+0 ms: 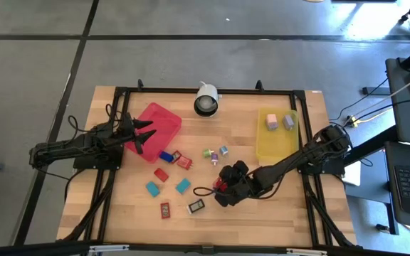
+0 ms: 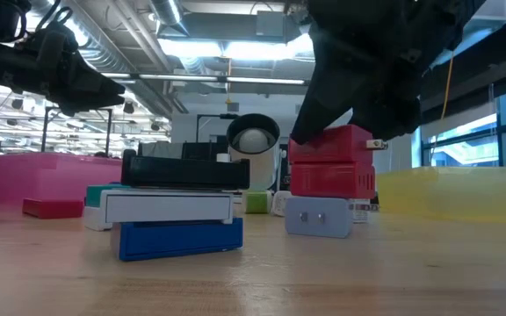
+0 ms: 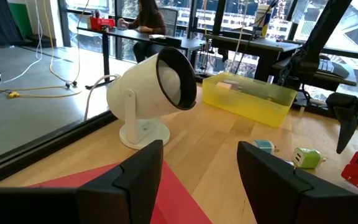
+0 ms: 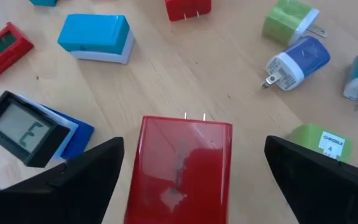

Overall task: Pick & Place Office items
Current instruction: Put the right red charger adapter into the yellow bin

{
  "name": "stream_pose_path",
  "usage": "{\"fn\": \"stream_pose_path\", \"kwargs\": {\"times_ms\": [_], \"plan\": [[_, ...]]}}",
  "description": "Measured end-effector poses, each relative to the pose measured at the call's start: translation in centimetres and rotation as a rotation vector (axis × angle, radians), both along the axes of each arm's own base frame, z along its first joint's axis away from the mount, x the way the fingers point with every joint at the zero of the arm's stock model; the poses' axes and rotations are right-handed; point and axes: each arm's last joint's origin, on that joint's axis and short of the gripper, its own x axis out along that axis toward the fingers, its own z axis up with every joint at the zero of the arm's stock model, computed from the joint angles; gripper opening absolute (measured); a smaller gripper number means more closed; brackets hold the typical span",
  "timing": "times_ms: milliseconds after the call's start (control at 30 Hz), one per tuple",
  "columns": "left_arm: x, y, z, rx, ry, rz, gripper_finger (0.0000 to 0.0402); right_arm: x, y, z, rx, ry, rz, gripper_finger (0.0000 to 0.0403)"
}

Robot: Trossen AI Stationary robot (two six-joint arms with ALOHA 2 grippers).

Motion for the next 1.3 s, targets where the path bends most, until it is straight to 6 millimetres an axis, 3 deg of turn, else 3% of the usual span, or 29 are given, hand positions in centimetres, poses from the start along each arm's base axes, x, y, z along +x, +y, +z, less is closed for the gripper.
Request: {"fn": "stream_pose_path", "kwargs": {"times_ms": [267, 733, 1000, 1300], "plan": [[0.0, 0.0, 0.0, 0.0, 0.0, 0.0, 0.0203, -0.1, -0.1, 0.0, -0.019, -0.006, -0.034, 0.0355], [0.0, 0.0, 0.0, 0.0, 0.0, 0.0, 0.0205, 0.0, -0.1, 0.0, 0.004, -0.019, -0.06, 0.021], [0.0, 0.0, 0.0, 0.0, 0.0, 0.0, 0.0204, 0.1, -0.1, 0.6, -0.008, 0.002, -0.063, 0.0211], [0.0, 0.0, 0.0, 0.0, 0.0, 0.0, 0.0203, -0.3, -0.5, 3.1, -0.121, 0.095, -0.151, 0.0211]]}}
